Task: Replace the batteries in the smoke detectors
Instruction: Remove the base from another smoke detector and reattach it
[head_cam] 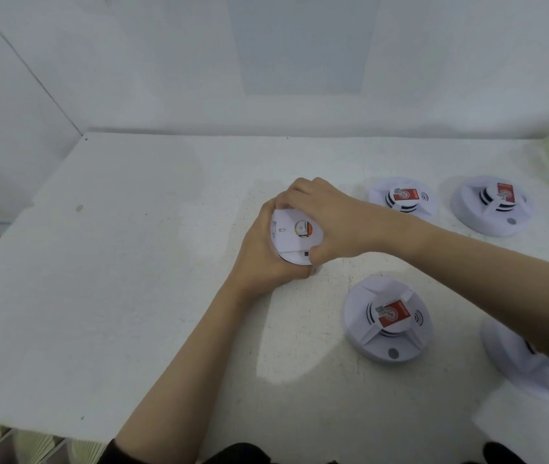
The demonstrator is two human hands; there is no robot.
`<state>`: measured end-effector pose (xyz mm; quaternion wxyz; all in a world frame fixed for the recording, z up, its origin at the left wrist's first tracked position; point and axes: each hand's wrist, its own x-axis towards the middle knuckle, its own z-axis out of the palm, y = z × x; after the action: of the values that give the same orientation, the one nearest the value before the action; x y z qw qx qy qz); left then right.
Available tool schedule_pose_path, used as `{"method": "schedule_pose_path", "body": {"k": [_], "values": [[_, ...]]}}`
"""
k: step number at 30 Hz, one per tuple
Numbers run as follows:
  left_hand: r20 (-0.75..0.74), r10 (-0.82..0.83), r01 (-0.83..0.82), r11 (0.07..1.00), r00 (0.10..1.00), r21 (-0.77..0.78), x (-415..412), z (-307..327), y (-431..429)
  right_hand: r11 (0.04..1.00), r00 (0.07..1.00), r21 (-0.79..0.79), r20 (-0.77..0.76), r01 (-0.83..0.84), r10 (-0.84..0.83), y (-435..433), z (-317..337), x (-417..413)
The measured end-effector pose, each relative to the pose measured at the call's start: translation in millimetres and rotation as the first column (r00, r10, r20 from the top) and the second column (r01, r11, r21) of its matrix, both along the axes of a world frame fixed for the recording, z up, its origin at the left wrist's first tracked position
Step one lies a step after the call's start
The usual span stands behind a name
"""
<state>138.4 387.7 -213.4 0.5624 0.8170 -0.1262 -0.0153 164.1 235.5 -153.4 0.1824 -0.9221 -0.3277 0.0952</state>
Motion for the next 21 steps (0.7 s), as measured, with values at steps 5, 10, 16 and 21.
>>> {"method": "schedule_pose_path", "body": {"k": [5, 10, 16, 21], "values": [[-0.035, 0.003, -0.003, 1.000, 0.999, -0.004, -0.8, -0.5, -0.4, 1.000, 1.000, -0.008, -0.002, -0.008, 0.008, 1.4, 0.4, 0.5], [-0.026, 0.008, -0.007, 1.000, 1.000, 0.028, 1.6, -4.1, 1.0, 1.000, 1.000, -0.018, -0.008, -0.023, 0.023, 1.8, -0.2, 2.5], [-0.062, -0.078, 0.079, 0.997, 0.995, 0.010, 2.0, -7.6, 3.4, 0.991, 0.992, -0.057, 0.042, -0.118, 0.120, 1.0, -2.2, -5.3], [-0.013, -0.066, 0.065, 0.997, 0.998, -0.027, 1.7, -7.2, 2.1, 0.990, 0.987, -0.060, 0.090, -0.125, 0.130, -1.5, -0.7, -9.8]]}}
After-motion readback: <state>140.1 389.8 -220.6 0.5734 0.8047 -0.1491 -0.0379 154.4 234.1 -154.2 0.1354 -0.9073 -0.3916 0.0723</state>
